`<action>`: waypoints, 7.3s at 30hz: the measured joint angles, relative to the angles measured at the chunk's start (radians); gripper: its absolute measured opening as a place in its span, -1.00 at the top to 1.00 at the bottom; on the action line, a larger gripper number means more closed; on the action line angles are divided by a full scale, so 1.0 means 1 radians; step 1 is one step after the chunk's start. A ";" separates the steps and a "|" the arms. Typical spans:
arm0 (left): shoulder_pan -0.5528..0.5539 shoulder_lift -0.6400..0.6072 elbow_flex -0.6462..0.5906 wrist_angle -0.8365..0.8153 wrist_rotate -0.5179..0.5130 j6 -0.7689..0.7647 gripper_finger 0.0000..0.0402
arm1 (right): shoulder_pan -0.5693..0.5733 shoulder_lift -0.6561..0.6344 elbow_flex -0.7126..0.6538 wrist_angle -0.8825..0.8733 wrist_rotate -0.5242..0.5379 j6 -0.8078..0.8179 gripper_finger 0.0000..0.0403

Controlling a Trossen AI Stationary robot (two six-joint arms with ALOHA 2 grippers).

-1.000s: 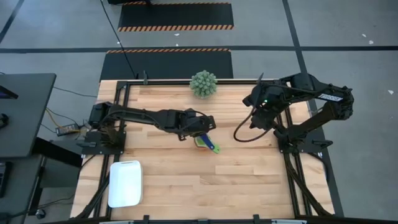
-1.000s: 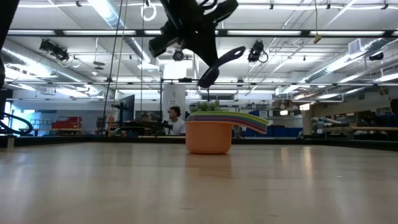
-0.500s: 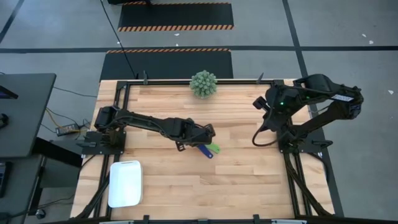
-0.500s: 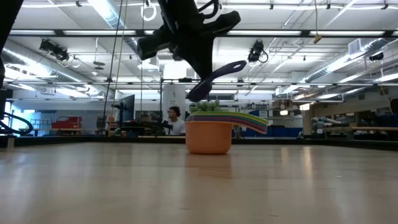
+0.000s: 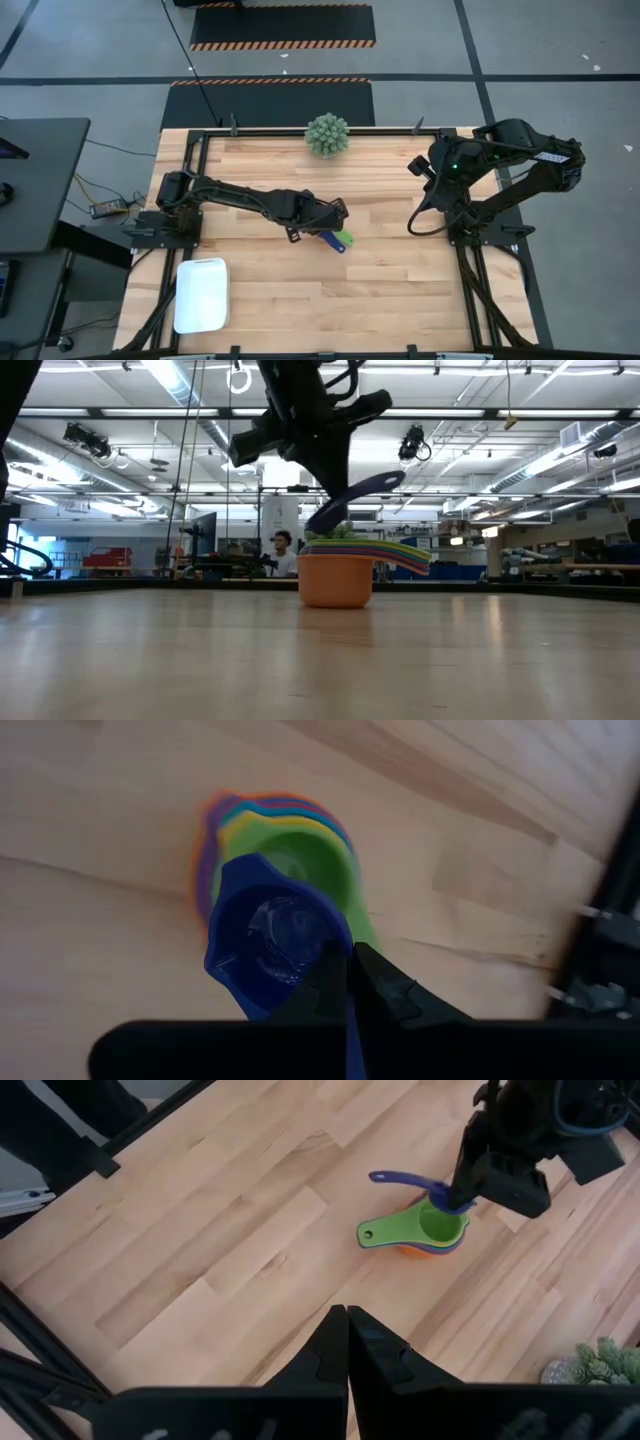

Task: Nest measuring cups in basket
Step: Stack the purple measuring cup on top of the green measuring cup

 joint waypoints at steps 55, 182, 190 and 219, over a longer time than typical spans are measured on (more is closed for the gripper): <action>0.036 0.013 -0.002 0.056 0.037 0.092 0.65 | 0.000 -0.001 0.000 -0.011 0.000 0.000 0.99; -0.210 -0.025 -0.273 0.303 -0.142 0.536 0.98 | -0.286 0.491 -0.605 1.050 -0.073 0.242 0.99; -0.209 -0.021 -0.273 0.308 -0.142 0.543 0.98 | -0.271 0.491 -0.621 1.101 -0.078 0.245 0.99; -0.165 0.075 -0.273 0.500 -0.123 0.631 0.98 | -0.162 0.623 -0.613 1.074 -0.143 0.272 0.99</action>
